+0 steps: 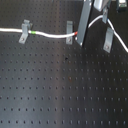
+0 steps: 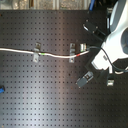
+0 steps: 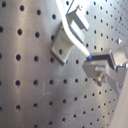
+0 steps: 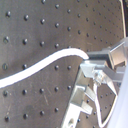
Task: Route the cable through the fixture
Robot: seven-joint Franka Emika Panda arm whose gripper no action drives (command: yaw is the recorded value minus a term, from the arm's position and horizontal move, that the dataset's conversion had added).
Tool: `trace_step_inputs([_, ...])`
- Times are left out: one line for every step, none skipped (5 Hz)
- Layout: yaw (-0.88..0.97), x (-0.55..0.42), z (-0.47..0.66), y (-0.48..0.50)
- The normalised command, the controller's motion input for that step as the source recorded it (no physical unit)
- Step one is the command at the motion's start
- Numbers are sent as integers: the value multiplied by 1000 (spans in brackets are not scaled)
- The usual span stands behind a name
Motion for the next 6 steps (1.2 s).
trace_step_inputs([0, 21, 0, 22])
trace_step_inputs([-26, 43, -209, 47])
trace_step_inputs([-34, -2, -326, -2])
trace_step_inputs([-49, 1, -347, -1])
trace_step_inputs([-83, -28, 0, 147])
trace_step_inputs([0, 0, 34, 0])
